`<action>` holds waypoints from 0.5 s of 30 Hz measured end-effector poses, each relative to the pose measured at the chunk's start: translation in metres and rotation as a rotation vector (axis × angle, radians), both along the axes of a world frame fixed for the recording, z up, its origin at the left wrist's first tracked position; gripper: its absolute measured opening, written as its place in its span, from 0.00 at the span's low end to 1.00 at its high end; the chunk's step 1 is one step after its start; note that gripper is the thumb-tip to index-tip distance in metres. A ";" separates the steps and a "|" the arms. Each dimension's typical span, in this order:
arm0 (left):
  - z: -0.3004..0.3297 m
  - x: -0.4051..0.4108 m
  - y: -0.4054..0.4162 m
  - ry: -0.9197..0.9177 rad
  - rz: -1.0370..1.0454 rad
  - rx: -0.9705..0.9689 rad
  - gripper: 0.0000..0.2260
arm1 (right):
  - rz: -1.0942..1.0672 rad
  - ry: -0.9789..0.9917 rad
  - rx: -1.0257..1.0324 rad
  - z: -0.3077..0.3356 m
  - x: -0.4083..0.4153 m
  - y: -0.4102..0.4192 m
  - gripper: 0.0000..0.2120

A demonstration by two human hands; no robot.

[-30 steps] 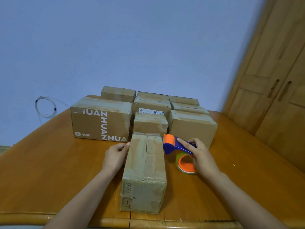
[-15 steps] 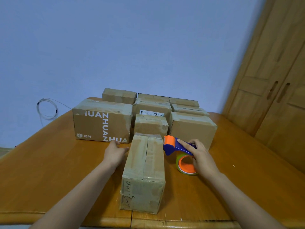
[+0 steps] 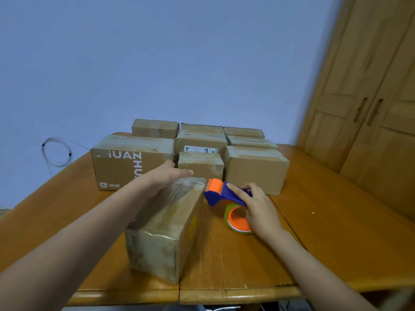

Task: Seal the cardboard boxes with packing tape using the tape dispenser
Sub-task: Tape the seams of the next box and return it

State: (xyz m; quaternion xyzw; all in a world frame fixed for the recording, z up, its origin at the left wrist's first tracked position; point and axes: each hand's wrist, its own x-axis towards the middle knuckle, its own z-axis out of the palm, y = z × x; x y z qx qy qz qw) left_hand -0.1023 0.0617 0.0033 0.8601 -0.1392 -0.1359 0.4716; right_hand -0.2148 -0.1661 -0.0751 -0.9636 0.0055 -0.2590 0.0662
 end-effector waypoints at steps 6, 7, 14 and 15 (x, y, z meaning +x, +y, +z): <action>0.007 0.005 0.001 -0.091 -0.078 0.139 0.39 | -0.042 -0.051 0.053 -0.005 0.000 0.028 0.39; 0.009 0.004 0.001 -0.115 -0.084 0.159 0.39 | -0.053 -0.041 0.058 -0.008 -0.001 0.031 0.39; 0.002 -0.004 -0.001 -0.269 -0.121 0.493 0.49 | -0.106 -0.047 -0.047 -0.010 -0.011 0.036 0.42; 0.001 -0.010 -0.004 -0.295 -0.102 0.556 0.49 | -0.108 -0.025 -0.067 -0.008 -0.012 0.036 0.41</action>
